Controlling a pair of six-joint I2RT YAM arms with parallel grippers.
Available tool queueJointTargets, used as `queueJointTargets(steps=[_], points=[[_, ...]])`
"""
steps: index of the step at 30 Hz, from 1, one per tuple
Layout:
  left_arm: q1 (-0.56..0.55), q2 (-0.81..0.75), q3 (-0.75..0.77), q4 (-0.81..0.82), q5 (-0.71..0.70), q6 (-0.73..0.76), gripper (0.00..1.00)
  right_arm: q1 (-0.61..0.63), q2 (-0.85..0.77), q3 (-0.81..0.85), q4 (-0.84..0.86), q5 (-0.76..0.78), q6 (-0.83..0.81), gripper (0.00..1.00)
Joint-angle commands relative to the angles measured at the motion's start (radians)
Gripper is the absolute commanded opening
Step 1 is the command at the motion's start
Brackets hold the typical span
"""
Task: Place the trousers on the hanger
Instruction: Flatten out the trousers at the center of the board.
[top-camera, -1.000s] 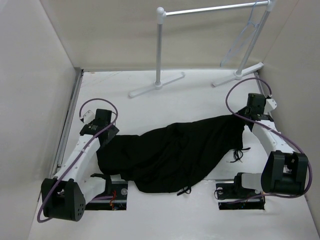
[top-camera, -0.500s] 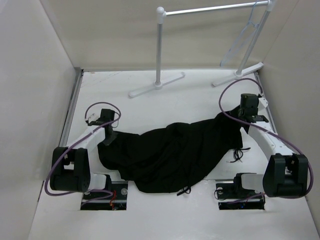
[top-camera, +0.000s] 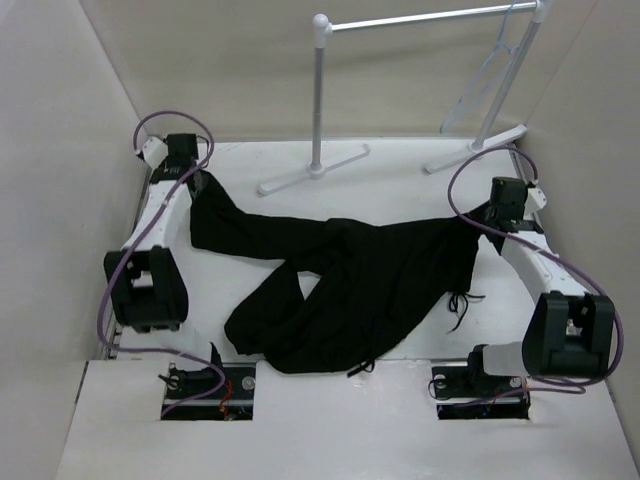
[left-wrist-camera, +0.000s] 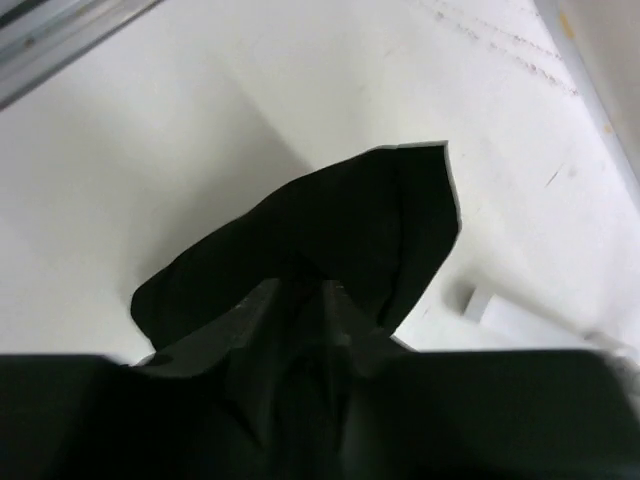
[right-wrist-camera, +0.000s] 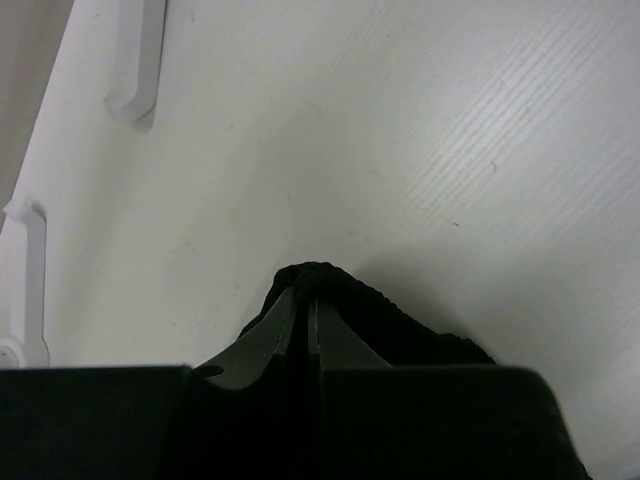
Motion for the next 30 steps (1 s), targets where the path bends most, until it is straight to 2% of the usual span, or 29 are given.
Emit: queueJointTargets(steps=[1,3,5,10,11,14,18,20,24,26,27,30], points=[[-0.005,0.119,0.173,-0.08,-0.04,0.115,0.37,0.0,0.068,0.097,0.051,0.007,0.032,0.03],[-0.021,0.101,0.195,-0.127,-0.061,0.117,0.53,-0.006,0.088,0.112,0.05,0.005,0.057,0.03],[-0.04,0.006,0.102,-0.132,-0.057,0.111,0.61,-0.016,0.088,0.12,0.051,0.001,0.074,0.03],[-0.166,-0.324,-0.323,-0.161,0.005,0.014,0.63,-0.017,0.096,0.144,0.058,-0.019,0.066,0.06],[-0.192,-0.388,-0.4,-0.187,0.029,-0.017,0.62,-0.013,0.1,0.15,0.053,-0.028,0.06,0.1],[-0.261,-0.562,-0.569,-0.311,0.074,-0.109,0.62,-0.008,0.094,0.152,0.021,-0.051,0.048,0.35],[-0.309,-0.715,-0.687,-0.446,0.091,-0.213,0.63,0.038,0.016,0.124,0.01,-0.047,0.02,0.6],[-0.344,-0.736,-0.729,-0.446,0.135,-0.242,0.63,0.072,-0.022,0.115,-0.005,-0.03,-0.018,0.67],[-0.436,-0.688,-0.767,-0.339,0.248,-0.258,0.63,0.168,-0.107,0.065,-0.051,0.039,-0.087,0.75],[-0.482,-0.67,-0.769,-0.31,0.267,-0.27,0.6,0.205,-0.142,0.013,-0.073,0.068,-0.11,0.76],[-0.495,-0.661,-0.772,-0.3,0.275,-0.273,0.55,0.213,-0.156,-0.019,-0.083,0.07,-0.107,0.76],[-0.511,-0.647,-0.779,-0.288,0.284,-0.278,0.29,0.208,-0.185,-0.118,-0.093,0.07,-0.095,0.77]])
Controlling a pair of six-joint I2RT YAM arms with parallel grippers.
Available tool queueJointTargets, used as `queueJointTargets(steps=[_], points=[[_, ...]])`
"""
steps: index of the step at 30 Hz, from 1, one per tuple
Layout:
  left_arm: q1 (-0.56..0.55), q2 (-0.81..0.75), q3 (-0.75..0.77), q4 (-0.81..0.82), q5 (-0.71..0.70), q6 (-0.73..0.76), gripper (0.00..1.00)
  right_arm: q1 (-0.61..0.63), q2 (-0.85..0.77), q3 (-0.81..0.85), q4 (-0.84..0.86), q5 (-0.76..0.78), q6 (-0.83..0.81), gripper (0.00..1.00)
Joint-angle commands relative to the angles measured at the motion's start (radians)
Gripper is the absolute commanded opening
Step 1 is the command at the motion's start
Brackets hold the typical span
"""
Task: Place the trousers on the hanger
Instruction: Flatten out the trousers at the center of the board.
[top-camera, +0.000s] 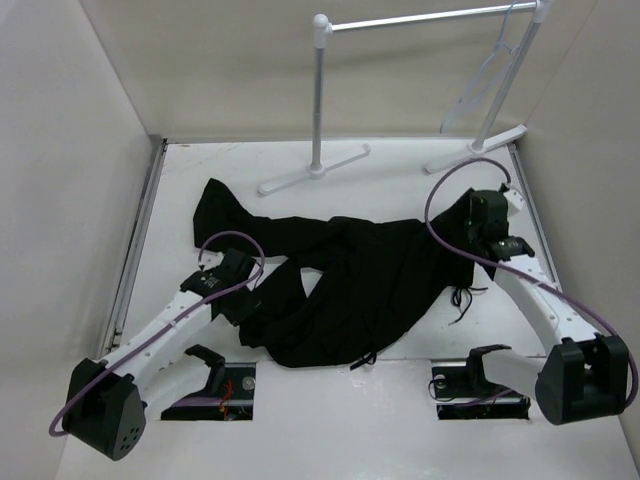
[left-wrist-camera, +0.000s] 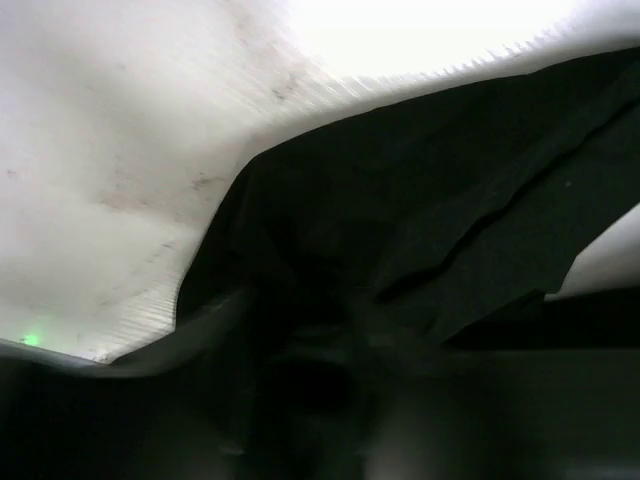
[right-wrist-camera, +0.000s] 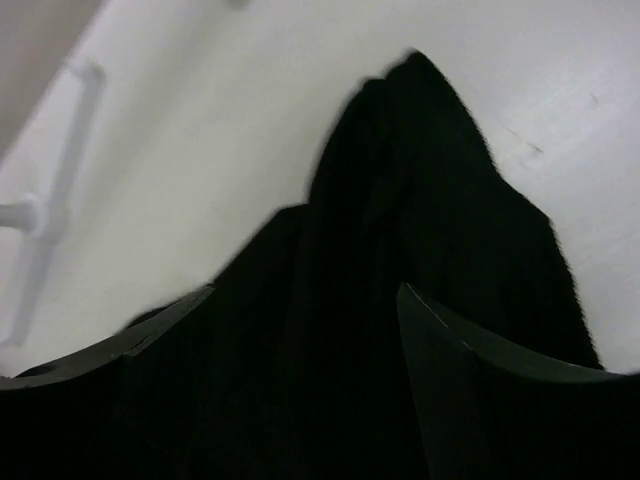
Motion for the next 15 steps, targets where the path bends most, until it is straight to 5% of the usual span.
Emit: queueJointTargets(steps=[1,4,9,15], points=[[-0.014,0.004,-0.008,0.03,0.037,-0.032,0.2,-0.02,-0.02,-0.115,-0.055,0.047,-0.01,0.78],[0.018,-0.047,0.061,0.001,0.028,-0.037,0.05,-0.087,0.005,-0.161,-0.045,0.041,0.007,0.84],[0.07,-0.096,0.4,-0.185,-0.092,-0.009,0.01,-0.123,0.106,-0.135,-0.036,0.044,0.029,0.81],[0.038,-0.05,0.84,-0.504,-0.324,-0.017,0.05,-0.138,0.169,-0.114,0.002,0.026,0.053,0.52]])
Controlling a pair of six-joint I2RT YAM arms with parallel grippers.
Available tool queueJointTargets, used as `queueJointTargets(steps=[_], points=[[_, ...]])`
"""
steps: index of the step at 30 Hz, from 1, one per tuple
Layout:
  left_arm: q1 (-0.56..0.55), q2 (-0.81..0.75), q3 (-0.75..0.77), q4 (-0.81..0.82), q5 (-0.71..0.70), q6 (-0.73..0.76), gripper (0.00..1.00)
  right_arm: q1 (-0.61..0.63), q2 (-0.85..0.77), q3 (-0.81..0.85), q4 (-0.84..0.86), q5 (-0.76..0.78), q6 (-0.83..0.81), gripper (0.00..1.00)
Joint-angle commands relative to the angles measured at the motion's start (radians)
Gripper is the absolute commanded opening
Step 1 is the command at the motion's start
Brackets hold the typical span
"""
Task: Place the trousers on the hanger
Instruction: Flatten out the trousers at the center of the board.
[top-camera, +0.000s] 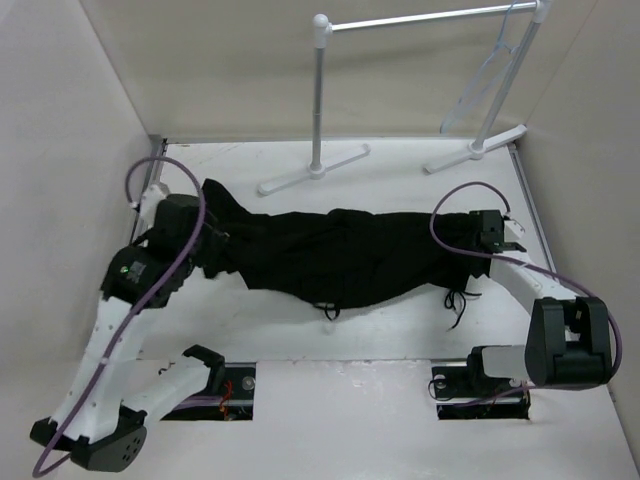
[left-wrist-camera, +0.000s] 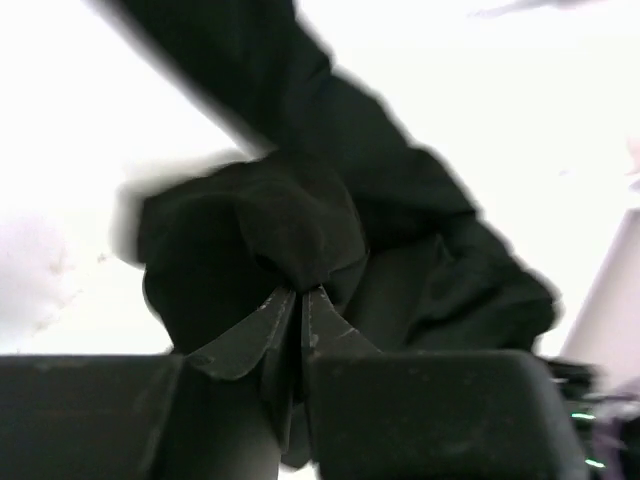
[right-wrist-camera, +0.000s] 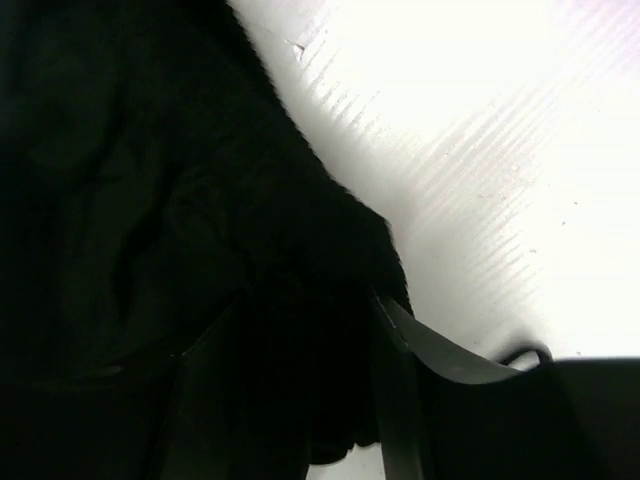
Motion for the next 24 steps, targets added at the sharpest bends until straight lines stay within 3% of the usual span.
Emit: queueJointTargets(steps=[1,4,7,11,14,17,19,20,21,23,24], points=[[-0.003,0.033,0.198,-0.287,-0.171,-0.01,0.06,-0.015,0.016,0.049,0.069,0.008,0.025,0.51],[0.017,0.084,0.277,-0.321,-0.201,-0.007,0.07,-0.014,0.025,0.064,0.077,0.017,0.027,0.55],[0.052,0.192,0.255,-0.242,-0.176,0.051,0.25,-0.01,0.013,0.073,0.071,0.025,0.022,0.7],[0.181,0.242,0.086,-0.105,-0.152,0.077,0.44,-0.004,-0.054,0.052,0.04,0.026,0.005,0.82],[0.353,0.225,-0.066,0.021,-0.085,0.1,0.47,-0.004,-0.165,0.006,0.0,0.029,-0.016,0.82],[0.408,0.184,-0.165,0.056,-0.017,0.127,0.47,-0.004,-0.297,-0.031,-0.067,0.031,-0.036,0.69],[0.379,0.136,-0.237,0.049,0.0,0.15,0.52,-0.004,-0.392,-0.06,-0.129,0.043,-0.035,0.46],[0.364,0.112,-0.278,0.035,0.005,0.154,0.55,-0.004,-0.429,-0.075,-0.155,0.043,-0.029,0.22],[0.347,0.092,-0.318,0.02,0.012,0.149,0.57,-0.004,-0.453,-0.091,-0.178,0.039,-0.024,0.12],[0.304,0.072,-0.392,0.013,0.043,0.137,0.6,-0.01,-0.467,-0.118,-0.203,0.017,-0.01,0.12],[0.289,0.072,-0.422,0.016,0.045,0.128,0.61,-0.015,-0.451,-0.129,-0.203,-0.001,0.002,0.17]])
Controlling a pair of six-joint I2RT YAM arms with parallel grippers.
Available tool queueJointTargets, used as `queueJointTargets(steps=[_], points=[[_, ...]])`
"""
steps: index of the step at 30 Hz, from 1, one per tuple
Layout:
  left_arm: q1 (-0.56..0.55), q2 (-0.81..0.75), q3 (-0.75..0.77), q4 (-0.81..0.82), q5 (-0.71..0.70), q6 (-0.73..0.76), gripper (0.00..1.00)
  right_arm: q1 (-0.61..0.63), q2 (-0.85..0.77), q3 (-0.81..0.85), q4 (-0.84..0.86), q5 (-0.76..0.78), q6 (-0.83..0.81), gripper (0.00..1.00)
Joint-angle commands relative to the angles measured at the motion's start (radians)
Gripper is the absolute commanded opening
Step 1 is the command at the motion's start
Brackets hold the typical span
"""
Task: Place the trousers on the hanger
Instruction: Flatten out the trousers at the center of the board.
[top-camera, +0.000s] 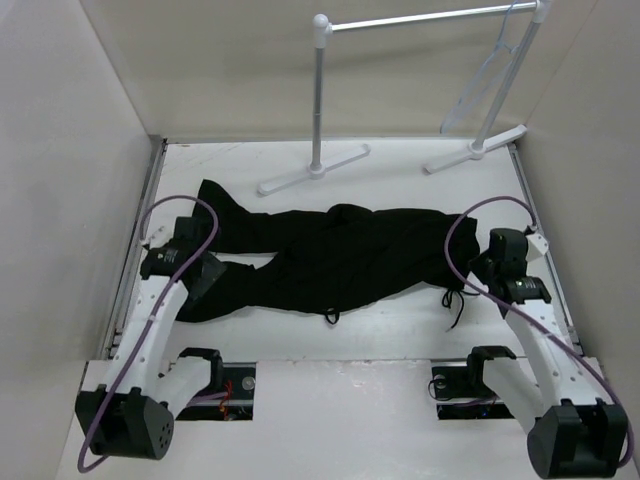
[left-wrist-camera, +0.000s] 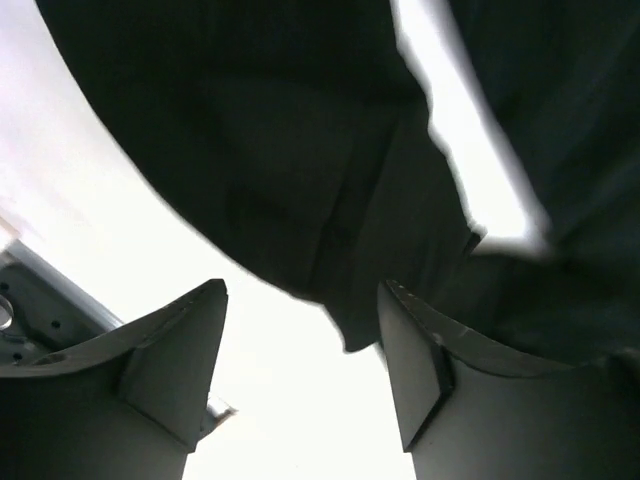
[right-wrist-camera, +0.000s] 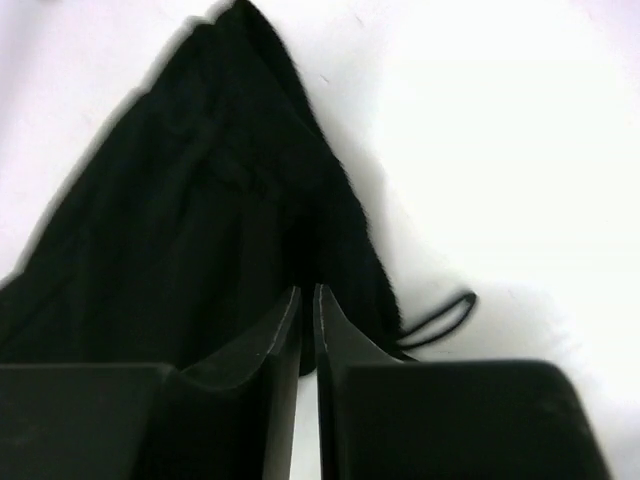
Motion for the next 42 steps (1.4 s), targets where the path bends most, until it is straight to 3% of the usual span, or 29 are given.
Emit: queueJointTargets(steps=[1,3,4,6,8,9,11,12,14,18,22,24,26,27,29,32,38,41,42], points=[[-0.048,-0.007,-0.099,-0.003,0.043,0.001,0.62,-0.011,0.035,-0.041,-0.075,-0.03,0.025,0.25],[-0.052,0.022,-0.133,0.048,0.036,0.004,0.63,-0.014,0.102,-0.044,-0.041,-0.062,0.034,0.52],[-0.05,0.044,-0.147,0.089,0.034,0.006,0.64,-0.009,0.134,-0.041,-0.017,-0.076,0.035,0.58],[-0.041,0.096,-0.159,0.193,0.032,0.01,0.63,-0.009,0.203,-0.029,0.032,-0.107,0.034,0.62],[-0.036,0.143,-0.161,0.291,0.04,0.003,0.5,-0.009,0.274,-0.014,0.078,-0.125,0.034,0.61],[-0.035,0.154,-0.156,0.334,0.036,0.003,0.38,-0.009,0.308,-0.005,0.094,-0.129,0.034,0.59],[-0.024,0.16,-0.153,0.388,0.038,-0.003,0.17,-0.012,0.375,0.003,0.123,-0.121,0.037,0.35],[0.002,0.16,-0.144,0.39,0.045,-0.006,0.11,-0.025,0.403,0.005,0.123,-0.132,0.045,0.22],[0.057,0.128,-0.122,0.364,0.066,-0.006,0.06,-0.077,0.385,-0.01,0.099,-0.127,0.071,0.06],[0.171,0.039,-0.061,0.324,0.086,0.003,0.02,-0.172,0.207,-0.012,0.036,-0.067,0.062,0.02],[0.156,0.05,0.055,0.292,0.091,0.007,0.0,-0.151,0.123,0.133,-0.053,-0.061,0.032,0.03],[0.131,0.053,0.074,0.295,0.072,0.009,0.0,-0.128,0.107,0.178,-0.091,-0.015,0.014,0.05],[0.129,0.076,0.077,0.29,0.087,0.017,0.07,-0.126,0.112,0.172,-0.112,0.061,-0.013,0.14],[0.12,0.096,0.079,0.278,0.123,0.033,0.11,-0.146,0.13,0.151,-0.115,0.078,-0.018,0.23],[0.073,0.107,0.062,0.243,0.152,0.043,0.27,-0.193,0.145,0.12,-0.109,0.08,-0.014,0.51],[-0.019,0.067,0.001,0.211,0.099,0.055,0.52,-0.194,0.121,0.144,-0.099,0.057,-0.007,0.73],[-0.107,0.106,-0.075,0.238,0.013,0.087,0.61,-0.042,0.046,0.192,-0.109,0.056,-0.061,0.77],[-0.085,0.185,-0.086,0.338,0.0,0.09,0.58,0.105,0.052,0.183,-0.102,0.037,-0.057,0.67],[-0.078,0.192,-0.072,0.382,-0.009,0.09,0.57,0.166,0.055,0.174,-0.096,0.045,-0.054,0.56]])
